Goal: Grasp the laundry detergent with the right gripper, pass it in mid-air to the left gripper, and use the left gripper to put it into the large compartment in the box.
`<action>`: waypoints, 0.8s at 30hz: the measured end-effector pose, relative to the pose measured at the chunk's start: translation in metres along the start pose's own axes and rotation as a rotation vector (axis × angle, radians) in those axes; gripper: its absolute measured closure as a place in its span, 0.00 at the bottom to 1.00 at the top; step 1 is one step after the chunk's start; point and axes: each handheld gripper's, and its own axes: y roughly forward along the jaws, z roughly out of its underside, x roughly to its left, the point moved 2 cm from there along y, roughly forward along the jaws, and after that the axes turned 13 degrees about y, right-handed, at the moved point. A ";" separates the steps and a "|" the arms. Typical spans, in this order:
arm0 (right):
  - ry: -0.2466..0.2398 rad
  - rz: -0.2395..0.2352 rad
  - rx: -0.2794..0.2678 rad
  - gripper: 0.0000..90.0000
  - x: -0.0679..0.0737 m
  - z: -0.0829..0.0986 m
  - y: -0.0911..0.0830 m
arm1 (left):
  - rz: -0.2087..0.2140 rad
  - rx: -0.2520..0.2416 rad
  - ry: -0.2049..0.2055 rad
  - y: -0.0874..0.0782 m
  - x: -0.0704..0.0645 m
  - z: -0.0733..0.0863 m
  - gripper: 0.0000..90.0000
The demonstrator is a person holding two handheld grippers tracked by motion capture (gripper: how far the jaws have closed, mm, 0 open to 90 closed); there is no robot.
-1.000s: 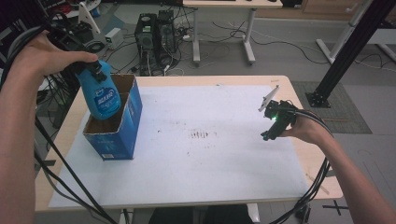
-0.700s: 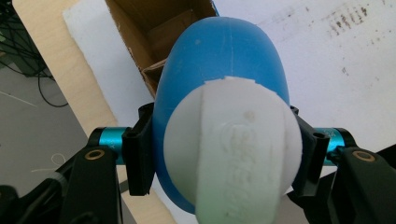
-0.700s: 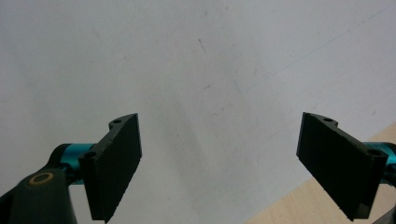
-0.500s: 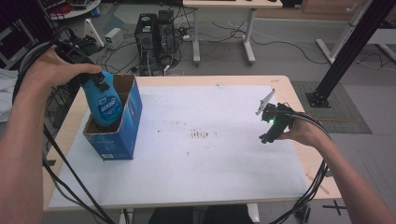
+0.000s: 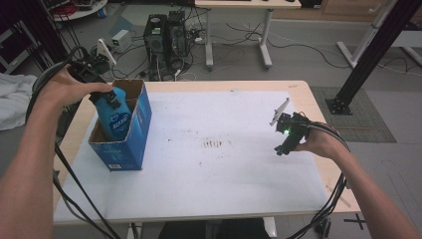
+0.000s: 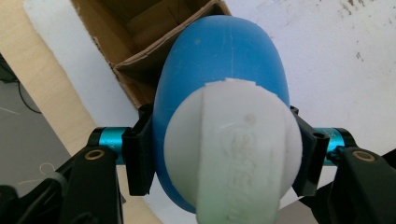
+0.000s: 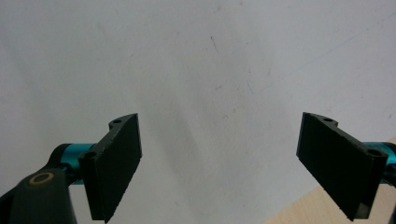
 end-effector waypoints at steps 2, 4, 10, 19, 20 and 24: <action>-0.002 0.000 -0.001 0.15 0.000 0.000 0.000 | 0.005 0.000 0.012 0.006 -0.001 0.001 0.42; -0.003 0.002 0.000 0.15 0.001 0.001 0.000 | 0.004 -0.004 0.017 0.011 -0.002 0.002 0.42; 0.000 0.000 0.000 0.15 0.002 0.002 0.002 | 0.018 0.012 0.045 0.027 -0.002 0.006 0.42; 0.002 -0.001 0.004 0.15 0.004 0.003 0.006 | 0.035 0.013 0.068 0.043 -0.003 0.012 0.42; 0.002 -0.001 0.004 0.15 0.004 0.003 0.006 | 0.035 0.013 0.068 0.043 -0.003 0.012 0.42; -0.001 -0.003 0.008 0.15 0.004 0.003 0.007 | 0.040 0.012 0.075 0.049 -0.002 0.014 0.42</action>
